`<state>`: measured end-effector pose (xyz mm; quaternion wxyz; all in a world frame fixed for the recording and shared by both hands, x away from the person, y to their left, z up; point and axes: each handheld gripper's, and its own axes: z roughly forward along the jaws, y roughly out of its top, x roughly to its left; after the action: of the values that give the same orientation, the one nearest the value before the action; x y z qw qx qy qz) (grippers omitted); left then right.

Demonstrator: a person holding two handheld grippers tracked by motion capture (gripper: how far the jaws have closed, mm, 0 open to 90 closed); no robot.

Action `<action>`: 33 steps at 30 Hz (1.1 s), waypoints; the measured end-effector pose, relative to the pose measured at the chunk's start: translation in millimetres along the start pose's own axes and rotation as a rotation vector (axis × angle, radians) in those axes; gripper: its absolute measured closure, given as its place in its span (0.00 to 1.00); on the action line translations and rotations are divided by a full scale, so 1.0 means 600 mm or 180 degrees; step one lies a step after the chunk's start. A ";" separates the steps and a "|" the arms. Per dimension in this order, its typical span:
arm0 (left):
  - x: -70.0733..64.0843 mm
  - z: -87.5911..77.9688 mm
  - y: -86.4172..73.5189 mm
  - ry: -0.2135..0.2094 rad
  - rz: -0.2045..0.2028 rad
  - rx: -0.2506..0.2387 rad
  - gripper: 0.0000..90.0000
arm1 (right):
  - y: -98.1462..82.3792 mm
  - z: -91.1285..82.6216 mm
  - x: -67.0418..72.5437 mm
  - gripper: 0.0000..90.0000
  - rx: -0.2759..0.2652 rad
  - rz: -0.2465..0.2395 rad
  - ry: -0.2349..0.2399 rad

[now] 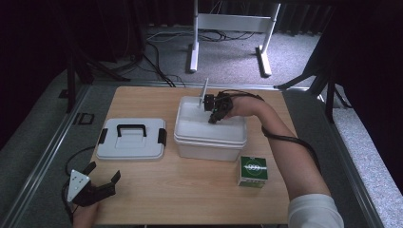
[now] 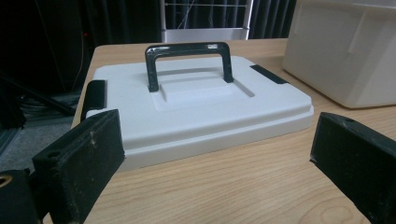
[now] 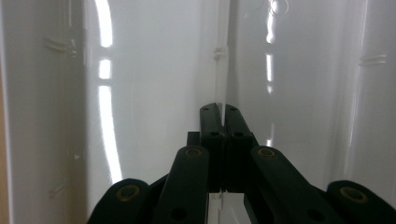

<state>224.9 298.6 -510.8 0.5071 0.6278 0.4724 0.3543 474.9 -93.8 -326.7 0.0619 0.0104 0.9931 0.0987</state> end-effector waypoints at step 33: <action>0.003 0.001 0.000 -0.0039 -0.0073 -0.0037 0.02 | 0.048 -0.083 0.153 0.99 -0.0432 -0.0256 0.0221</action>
<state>226.1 300.1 -511.0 0.5177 0.6216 0.4743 0.3473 377.8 -72.3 -283.9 0.0318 -0.0371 0.9853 0.1634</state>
